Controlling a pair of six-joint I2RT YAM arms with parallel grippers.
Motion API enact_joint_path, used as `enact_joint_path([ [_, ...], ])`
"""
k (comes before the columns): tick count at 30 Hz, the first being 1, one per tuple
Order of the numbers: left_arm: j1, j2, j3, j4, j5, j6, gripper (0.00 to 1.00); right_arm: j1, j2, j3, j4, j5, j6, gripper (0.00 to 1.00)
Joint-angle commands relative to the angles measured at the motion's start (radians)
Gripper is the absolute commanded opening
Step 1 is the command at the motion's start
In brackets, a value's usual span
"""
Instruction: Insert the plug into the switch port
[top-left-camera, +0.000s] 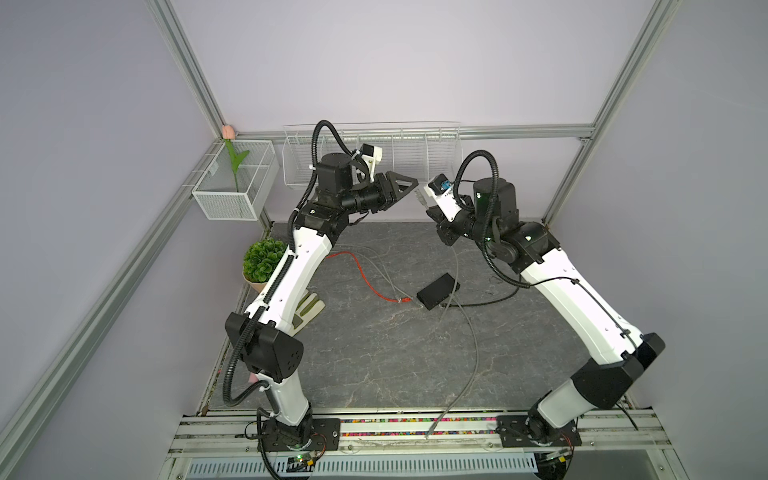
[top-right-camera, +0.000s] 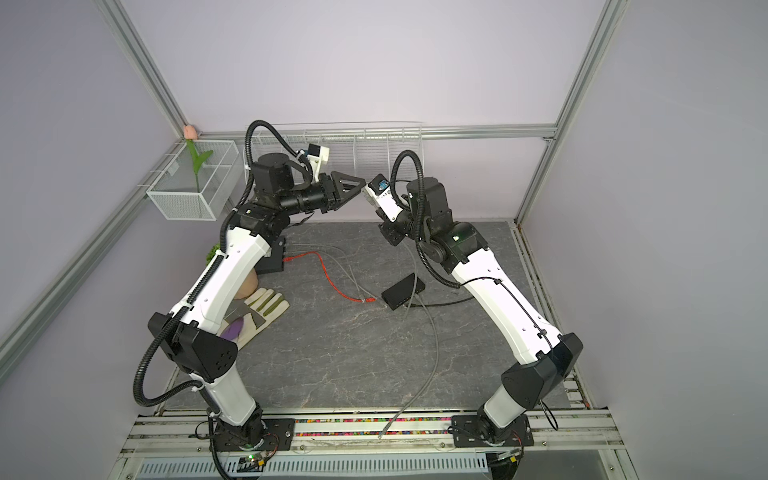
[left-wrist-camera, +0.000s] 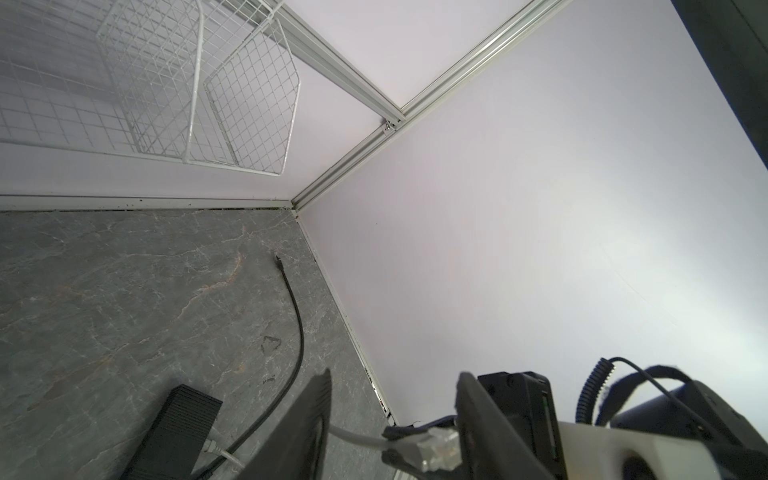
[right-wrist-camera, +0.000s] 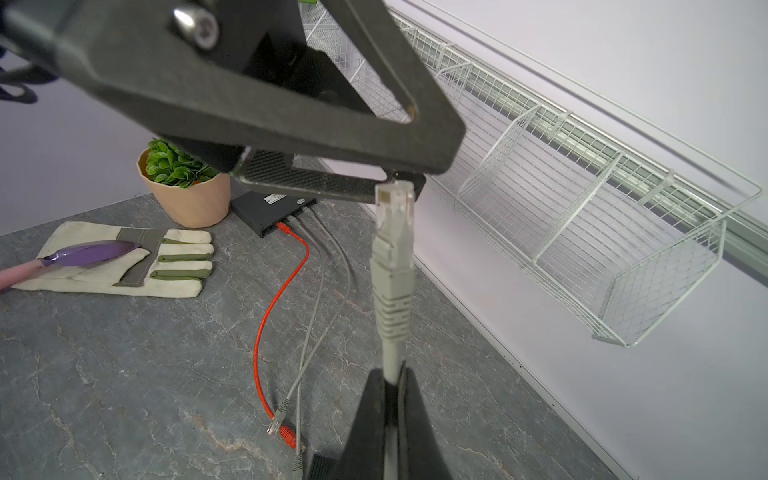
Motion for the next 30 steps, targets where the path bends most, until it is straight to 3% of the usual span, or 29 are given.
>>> enact_joint_path([
  [1, -0.005, -0.037, -0.013, 0.018, 0.001, -0.013, 0.49, -0.002, 0.011, -0.001, -0.005, -0.003, 0.025, 0.07],
  [12, -0.045, -0.040, 0.001, -0.066, -0.028, 0.036, 0.46, 0.007, 0.040, 0.015, -0.019, 0.028, 0.015, 0.07],
  [30, -0.081, -0.018, 0.067, -0.242, -0.134, 0.146, 0.10, 0.059, 0.017, -0.011, -0.021, 0.130, -0.035, 0.09],
])
